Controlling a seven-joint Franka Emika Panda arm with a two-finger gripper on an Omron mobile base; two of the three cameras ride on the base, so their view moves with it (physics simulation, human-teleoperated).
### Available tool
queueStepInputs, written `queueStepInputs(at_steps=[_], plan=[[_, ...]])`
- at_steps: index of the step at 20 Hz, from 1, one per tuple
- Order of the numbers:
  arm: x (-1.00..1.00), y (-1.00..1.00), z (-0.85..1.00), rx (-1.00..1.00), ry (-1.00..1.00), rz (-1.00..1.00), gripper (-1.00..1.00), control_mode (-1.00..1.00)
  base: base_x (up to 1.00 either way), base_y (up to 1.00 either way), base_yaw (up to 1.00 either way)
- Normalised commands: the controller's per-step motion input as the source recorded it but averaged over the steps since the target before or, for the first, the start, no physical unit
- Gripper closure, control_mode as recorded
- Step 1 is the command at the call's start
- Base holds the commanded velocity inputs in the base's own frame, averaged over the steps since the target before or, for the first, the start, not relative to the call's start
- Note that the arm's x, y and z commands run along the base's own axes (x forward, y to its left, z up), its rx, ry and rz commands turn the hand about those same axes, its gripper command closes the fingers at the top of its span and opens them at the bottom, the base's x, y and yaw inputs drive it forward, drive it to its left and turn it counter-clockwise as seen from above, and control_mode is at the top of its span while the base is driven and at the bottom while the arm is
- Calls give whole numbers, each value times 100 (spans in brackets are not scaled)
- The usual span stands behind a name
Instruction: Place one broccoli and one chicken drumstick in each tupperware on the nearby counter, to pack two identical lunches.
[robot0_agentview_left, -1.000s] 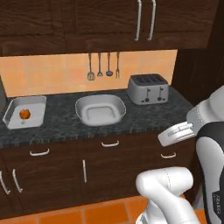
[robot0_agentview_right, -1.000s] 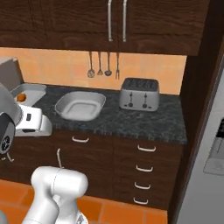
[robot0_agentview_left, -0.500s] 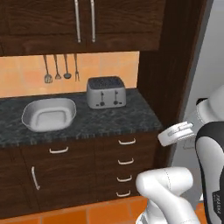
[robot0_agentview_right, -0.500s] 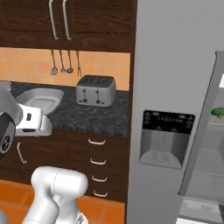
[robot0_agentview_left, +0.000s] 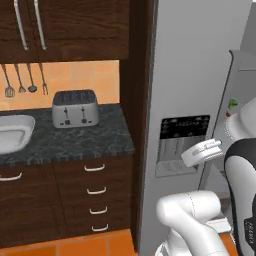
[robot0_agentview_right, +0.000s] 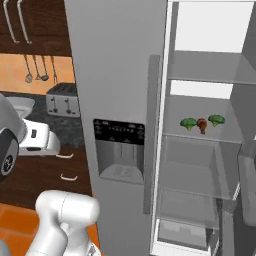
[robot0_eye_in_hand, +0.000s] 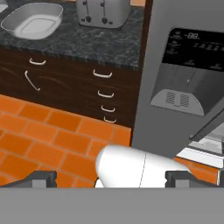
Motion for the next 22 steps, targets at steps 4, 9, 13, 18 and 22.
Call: queueStepInputs(at_steps=[4,9,13,18,22], plan=[[0,0,0,0,0,0,-100,100,19,-60,6],[0,0,0,0,0,0,-100,100,37,-56,3],[0,0,0,0,0,0,-100,100,8,-53,6],[0,0,0,0,0,0,-100,100,8,-50,6],[0,0,0,0,0,0,-100,100,19,-51,1]])
